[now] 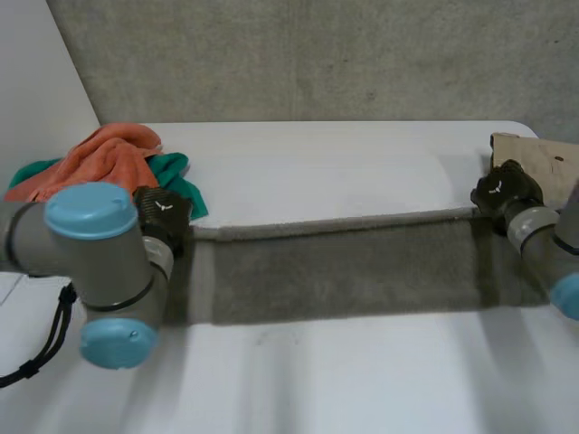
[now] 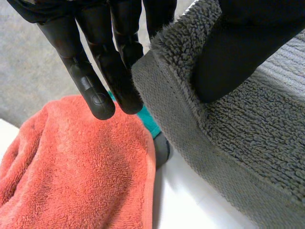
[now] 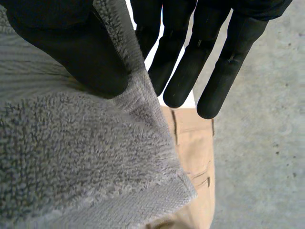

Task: Fold the laundry.

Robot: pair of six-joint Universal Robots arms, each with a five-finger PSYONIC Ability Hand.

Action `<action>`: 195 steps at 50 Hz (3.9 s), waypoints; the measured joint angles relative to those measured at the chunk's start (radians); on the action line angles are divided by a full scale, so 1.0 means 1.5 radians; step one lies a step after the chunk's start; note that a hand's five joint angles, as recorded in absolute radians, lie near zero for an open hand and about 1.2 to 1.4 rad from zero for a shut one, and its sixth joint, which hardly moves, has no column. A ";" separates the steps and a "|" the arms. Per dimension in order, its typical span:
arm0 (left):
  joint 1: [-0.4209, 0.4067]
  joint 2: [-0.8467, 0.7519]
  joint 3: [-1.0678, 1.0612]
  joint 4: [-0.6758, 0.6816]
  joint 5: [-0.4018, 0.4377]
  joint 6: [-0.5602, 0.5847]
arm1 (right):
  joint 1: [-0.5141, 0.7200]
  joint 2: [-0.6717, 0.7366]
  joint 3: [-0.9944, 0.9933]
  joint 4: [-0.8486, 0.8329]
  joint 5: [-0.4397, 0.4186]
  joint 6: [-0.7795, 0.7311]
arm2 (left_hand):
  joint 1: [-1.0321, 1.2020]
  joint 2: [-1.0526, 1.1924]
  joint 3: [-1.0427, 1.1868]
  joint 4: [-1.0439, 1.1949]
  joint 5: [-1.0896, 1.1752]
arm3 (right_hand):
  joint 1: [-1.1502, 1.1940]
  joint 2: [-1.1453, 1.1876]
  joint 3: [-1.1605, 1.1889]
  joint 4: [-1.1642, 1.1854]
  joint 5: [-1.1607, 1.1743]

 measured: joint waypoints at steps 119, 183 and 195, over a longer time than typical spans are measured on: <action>-0.116 0.195 -0.089 0.030 0.006 -0.011 | 0.270 -0.169 0.250 -0.091 -0.164 0.311 | -0.645 -0.661 -0.657 -0.667 -0.617 | -0.599 -0.649 -0.655 -0.660 -0.635; -0.203 0.085 0.058 0.015 0.088 -0.165 | 0.189 -0.221 0.134 0.111 -0.125 0.702 | -0.644 -0.661 -0.657 -0.667 -0.617 | -0.596 -0.647 -0.654 -0.660 -0.636; -0.219 -0.052 0.131 -0.138 0.026 -0.192 | 0.193 -0.056 0.013 0.204 -0.218 0.706 | -0.643 -0.660 -0.657 -0.667 -0.617 | -0.596 -0.647 -0.654 -0.660 -0.636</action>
